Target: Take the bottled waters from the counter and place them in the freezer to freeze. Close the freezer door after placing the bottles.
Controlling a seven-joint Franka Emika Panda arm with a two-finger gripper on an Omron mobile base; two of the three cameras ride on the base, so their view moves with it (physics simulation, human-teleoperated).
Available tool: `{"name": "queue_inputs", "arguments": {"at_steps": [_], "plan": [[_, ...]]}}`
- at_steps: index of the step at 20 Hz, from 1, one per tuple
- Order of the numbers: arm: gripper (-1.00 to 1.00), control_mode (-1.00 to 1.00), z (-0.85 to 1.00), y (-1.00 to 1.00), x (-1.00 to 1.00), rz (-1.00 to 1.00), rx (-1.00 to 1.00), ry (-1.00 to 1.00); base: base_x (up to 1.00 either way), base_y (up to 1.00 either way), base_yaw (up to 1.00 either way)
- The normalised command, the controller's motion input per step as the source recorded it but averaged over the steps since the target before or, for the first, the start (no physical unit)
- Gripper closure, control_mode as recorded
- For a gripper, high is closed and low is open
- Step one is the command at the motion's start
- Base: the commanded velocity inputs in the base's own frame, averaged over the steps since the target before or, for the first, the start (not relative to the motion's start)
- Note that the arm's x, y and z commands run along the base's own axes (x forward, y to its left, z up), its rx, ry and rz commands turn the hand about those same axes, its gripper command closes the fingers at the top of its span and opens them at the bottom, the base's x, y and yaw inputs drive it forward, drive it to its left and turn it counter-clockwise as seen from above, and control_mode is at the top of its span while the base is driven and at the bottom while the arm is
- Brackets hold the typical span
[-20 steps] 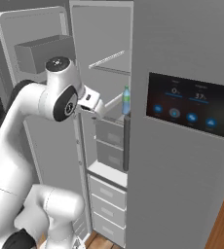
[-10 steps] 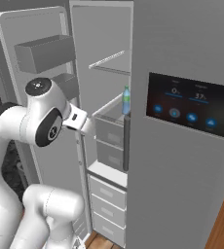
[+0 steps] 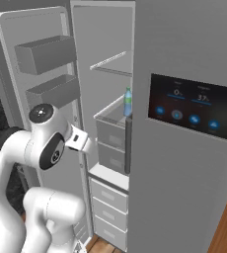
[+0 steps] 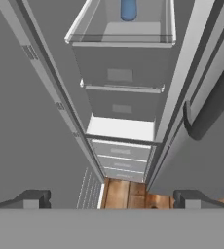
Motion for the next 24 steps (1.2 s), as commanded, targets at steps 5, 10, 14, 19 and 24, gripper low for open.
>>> {"name": "queue_inputs", "arguments": {"at_steps": [5,10,14,19,24], "plan": [[-1.0,-1.0,-0.06,0.0,0.0,0.0,0.0,0.01,0.0,0.0,0.0],[-1.0,-1.0,0.0,0.0,0.0,0.0,0.0,0.0,0.0,0.0,0.0],[-1.0,1.0,0.0,0.0,-0.07,0.0,0.0,0.0,-0.27,0.0,0.0],[-1.0,1.0,0.0,0.0,0.0,0.0,0.0,0.0,-0.72,-0.05,-0.05],[-1.0,1.0,0.0,0.0,0.0,0.0,0.0,0.0,-0.59,-0.65,-0.06]]}}
